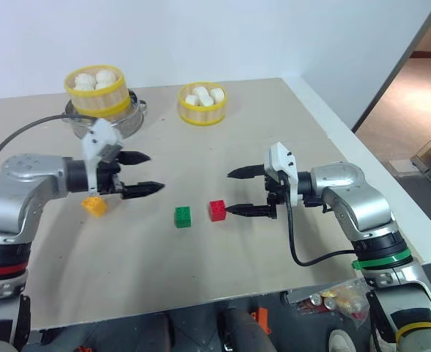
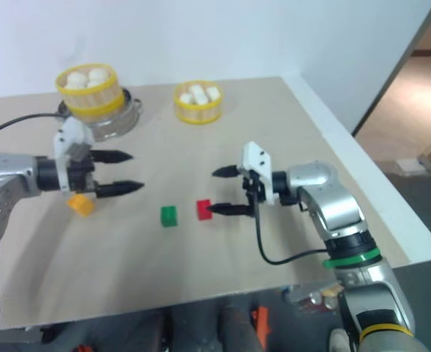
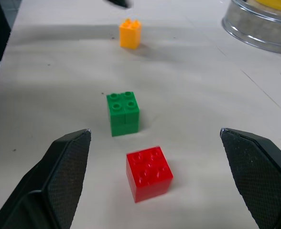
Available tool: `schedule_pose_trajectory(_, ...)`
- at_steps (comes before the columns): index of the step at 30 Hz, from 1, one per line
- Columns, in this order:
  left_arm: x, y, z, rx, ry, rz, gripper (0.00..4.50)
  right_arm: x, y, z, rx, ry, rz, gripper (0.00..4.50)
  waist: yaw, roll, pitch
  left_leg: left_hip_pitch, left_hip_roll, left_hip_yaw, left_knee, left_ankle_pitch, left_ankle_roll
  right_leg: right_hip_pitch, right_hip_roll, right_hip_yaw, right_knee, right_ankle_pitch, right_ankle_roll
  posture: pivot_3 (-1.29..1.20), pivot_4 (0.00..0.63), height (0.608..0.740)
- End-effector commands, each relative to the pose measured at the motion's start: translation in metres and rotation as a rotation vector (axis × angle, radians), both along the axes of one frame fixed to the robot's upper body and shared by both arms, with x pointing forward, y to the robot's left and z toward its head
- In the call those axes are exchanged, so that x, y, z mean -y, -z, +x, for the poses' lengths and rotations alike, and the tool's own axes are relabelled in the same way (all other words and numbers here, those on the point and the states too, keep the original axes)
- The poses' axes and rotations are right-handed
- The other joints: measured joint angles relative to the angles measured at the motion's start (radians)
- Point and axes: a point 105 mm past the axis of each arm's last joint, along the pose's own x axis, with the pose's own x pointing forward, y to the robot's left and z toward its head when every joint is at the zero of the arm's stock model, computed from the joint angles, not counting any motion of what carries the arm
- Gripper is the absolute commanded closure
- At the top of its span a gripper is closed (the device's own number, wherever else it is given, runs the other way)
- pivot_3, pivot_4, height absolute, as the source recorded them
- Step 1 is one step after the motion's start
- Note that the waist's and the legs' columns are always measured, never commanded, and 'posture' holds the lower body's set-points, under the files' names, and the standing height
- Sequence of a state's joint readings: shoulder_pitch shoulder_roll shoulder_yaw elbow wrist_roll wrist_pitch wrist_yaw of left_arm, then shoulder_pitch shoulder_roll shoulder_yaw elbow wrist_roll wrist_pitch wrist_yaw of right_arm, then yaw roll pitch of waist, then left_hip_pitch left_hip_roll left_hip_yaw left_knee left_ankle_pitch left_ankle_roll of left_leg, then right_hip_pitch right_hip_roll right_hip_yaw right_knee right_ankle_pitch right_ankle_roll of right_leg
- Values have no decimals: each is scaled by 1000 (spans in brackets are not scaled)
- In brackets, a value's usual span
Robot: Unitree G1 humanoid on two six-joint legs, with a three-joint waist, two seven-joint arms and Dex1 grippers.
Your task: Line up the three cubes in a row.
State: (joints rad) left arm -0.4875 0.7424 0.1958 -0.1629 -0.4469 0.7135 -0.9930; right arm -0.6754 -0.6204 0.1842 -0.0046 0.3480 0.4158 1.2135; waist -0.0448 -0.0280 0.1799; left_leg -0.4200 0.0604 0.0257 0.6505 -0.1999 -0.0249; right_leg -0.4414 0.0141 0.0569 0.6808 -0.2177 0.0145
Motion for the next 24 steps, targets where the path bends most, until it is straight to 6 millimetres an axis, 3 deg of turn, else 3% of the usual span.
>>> schedule_pose_trajectory(1, -29, -7, 6, 74, -191, -109, 36, -1, -12, -3, 52, -11, 21, 0, 0, -2, 1, 0, 0, 0, 0, 0, 0, 0, 0, -1, 0, 0, 0, 0, 150, 740)
schedule_pose_trajectory(5, -55, 14, 3, 76, -343, -139, 36, -4, -10, -3, 51, -27, 9, 0, -1, -2, 1, 0, 0, 0, 0, 0, 0, 0, 0, 0, 0, 0, 0, 0, 150, 740)
schedule_pose_trajectory(18, -83, 42, -11, 45, -466, -93, 36, 5, -4, -3, 47, -14, -24, 0, -2, -3, 1, 0, 0, 1, 0, 0, 0, 0, -1, 1, 0, 0, 0, 0, 150, 740)
schedule_pose_trajectory(24, -86, 52, -10, 25, -481, -81, 36, 7, -3, -3, 44, -14, -34, 0, -1, -3, 1, 0, 0, 1, -1, 0, 0, 0, -1, 0, 0, -1, -2, 0, 150, 740)
